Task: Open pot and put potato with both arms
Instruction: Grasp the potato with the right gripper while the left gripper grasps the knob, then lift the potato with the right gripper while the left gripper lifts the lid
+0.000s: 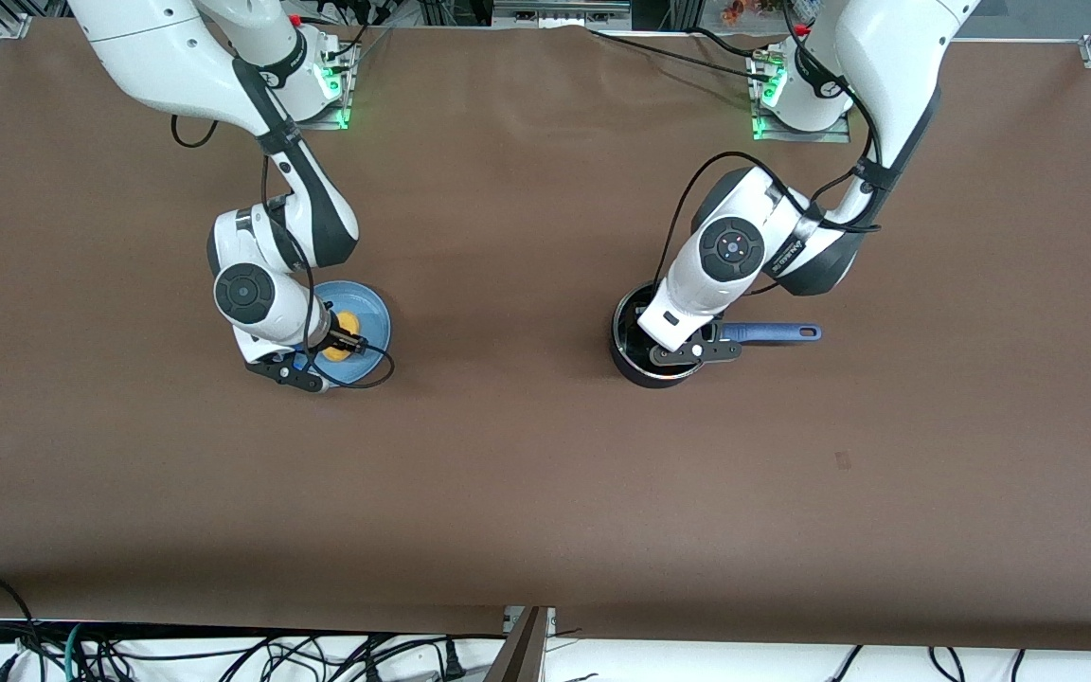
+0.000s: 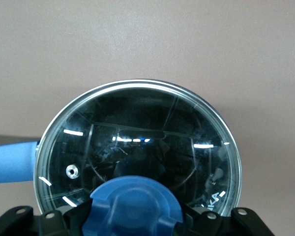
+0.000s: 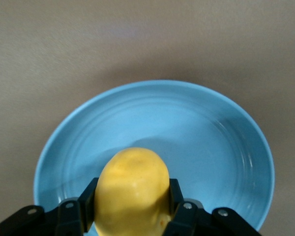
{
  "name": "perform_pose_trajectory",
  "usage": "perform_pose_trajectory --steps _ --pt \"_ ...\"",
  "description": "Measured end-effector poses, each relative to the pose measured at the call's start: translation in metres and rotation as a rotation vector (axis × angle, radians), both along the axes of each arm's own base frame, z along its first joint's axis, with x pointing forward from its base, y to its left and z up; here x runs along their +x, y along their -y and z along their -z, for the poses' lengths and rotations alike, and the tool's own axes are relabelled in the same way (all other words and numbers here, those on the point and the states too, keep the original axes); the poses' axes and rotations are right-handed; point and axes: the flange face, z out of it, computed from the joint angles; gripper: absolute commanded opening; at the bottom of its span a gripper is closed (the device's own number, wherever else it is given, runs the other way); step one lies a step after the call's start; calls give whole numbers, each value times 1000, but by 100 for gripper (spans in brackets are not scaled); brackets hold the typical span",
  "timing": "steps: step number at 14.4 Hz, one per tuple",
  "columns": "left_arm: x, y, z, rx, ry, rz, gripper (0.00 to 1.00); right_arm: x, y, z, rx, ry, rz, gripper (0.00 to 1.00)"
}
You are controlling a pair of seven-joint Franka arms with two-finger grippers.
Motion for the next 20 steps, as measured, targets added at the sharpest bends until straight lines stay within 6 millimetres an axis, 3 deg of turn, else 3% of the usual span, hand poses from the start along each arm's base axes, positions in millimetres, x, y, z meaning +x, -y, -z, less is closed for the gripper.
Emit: perform_pose_trajectory --steps 3,6,10,12,14,17,20 --pt "0 0 0 0 1 -1 0 10 -8 -17 14 35 -8 23" --pt "2 -1 -4 7 -8 3 0 18 -32 -52 32 40 -39 23" --pt "20 -23 -41 18 9 46 0 28 -56 -94 50 53 -68 23" --pt "32 -54 -61 25 12 93 0 29 -74 -106 69 74 -82 23" --pt "41 -91 -78 32 5 146 0 29 -106 -124 97 106 -48 23" --pt "57 -161 -89 24 -15 239 0 21 -179 -151 154 152 8 24" --pt "70 -251 -81 -8 -33 321 0 1 -264 -162 230 184 64 24"
